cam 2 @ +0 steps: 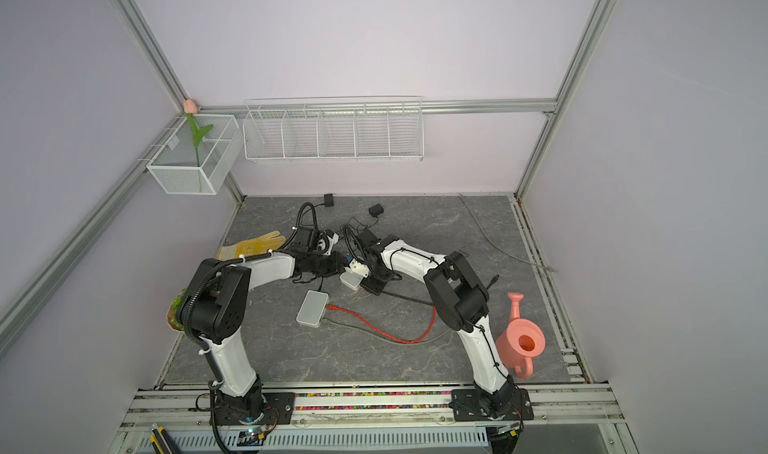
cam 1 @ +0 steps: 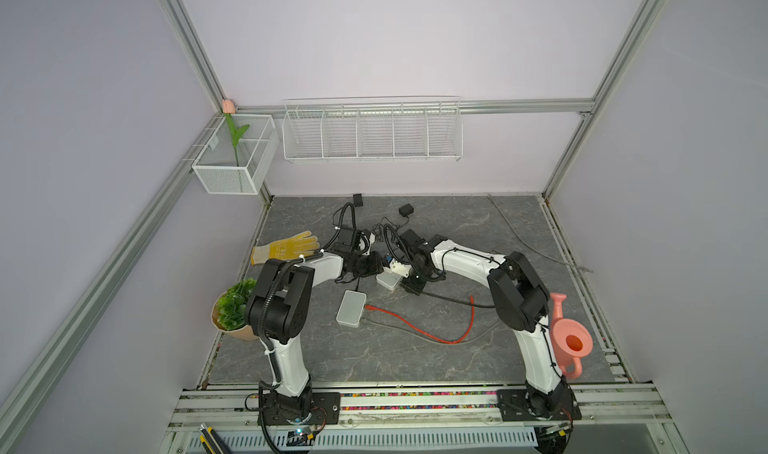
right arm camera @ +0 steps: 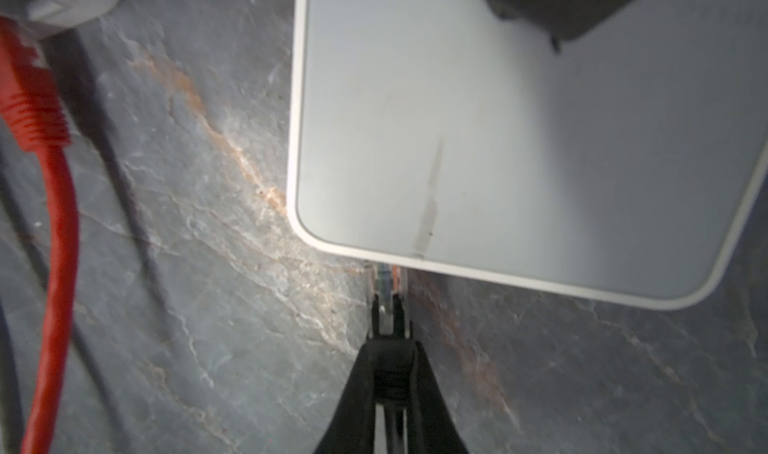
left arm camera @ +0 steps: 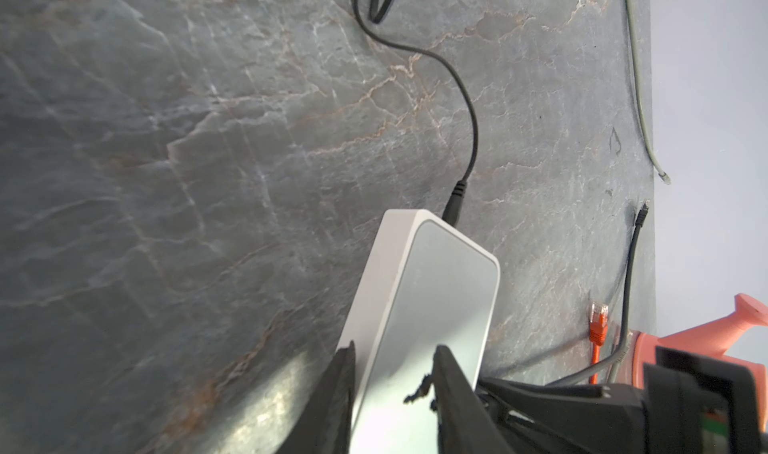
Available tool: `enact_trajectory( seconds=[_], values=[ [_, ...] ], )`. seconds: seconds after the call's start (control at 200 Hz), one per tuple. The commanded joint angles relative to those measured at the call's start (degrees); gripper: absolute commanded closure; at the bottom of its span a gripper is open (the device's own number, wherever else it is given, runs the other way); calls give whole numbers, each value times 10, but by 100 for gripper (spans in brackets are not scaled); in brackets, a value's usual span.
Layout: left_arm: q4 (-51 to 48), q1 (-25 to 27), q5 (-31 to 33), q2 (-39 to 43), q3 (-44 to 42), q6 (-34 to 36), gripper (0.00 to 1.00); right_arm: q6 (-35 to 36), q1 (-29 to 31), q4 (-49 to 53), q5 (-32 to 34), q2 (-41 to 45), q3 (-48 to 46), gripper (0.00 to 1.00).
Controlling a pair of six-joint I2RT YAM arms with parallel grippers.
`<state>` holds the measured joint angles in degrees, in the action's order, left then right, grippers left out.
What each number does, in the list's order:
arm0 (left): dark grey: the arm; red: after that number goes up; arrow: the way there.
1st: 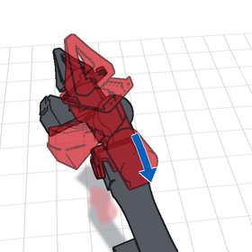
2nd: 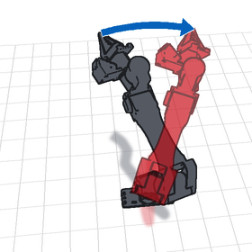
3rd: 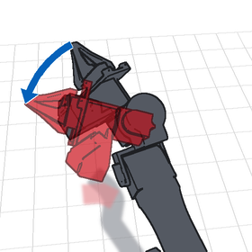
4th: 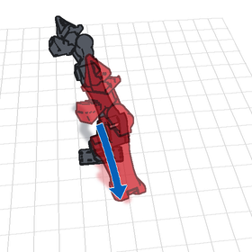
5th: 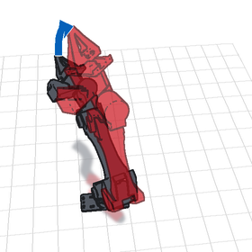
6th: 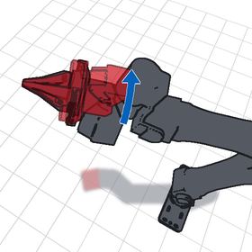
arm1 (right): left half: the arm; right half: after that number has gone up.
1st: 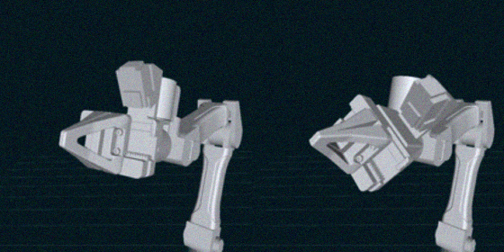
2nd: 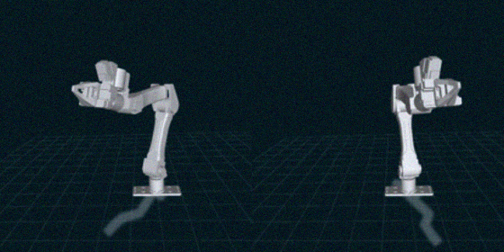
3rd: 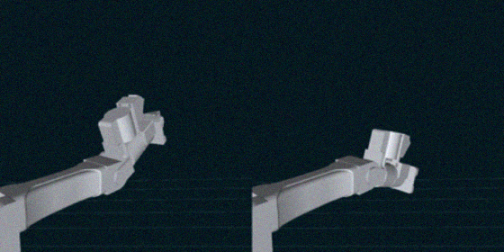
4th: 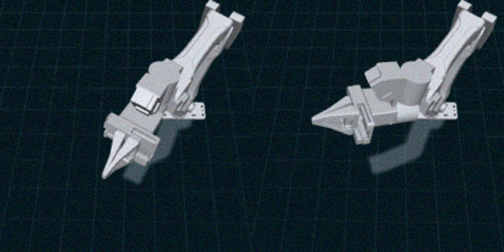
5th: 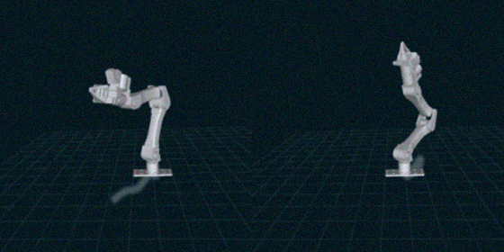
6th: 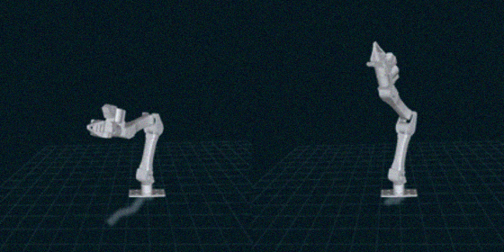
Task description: Insert the plug into the switch port
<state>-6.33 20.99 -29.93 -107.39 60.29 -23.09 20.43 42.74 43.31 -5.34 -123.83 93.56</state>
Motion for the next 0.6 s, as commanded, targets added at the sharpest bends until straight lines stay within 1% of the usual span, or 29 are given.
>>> enact_trajectory(
  seconds=[0.0, 0.2, 0.405, 0.595],
  values=[
    [3, 1, -21, 6, -13, 5, 67, 4, -4, 2, -16, -17, 14, 93],
    [9, 1, -28, 12, -28, 5, 66, -6, -3, -1, -24, -24, 22, 93],
    [31, 1, -45, 3, -42, -4, 66, -17, -3, 5, -10, -37, 42, 93],
    [33, 1, -45, 4, -48, -3, 67, -23, -3, 5, 1, -33, 43, 93]
  ],
)
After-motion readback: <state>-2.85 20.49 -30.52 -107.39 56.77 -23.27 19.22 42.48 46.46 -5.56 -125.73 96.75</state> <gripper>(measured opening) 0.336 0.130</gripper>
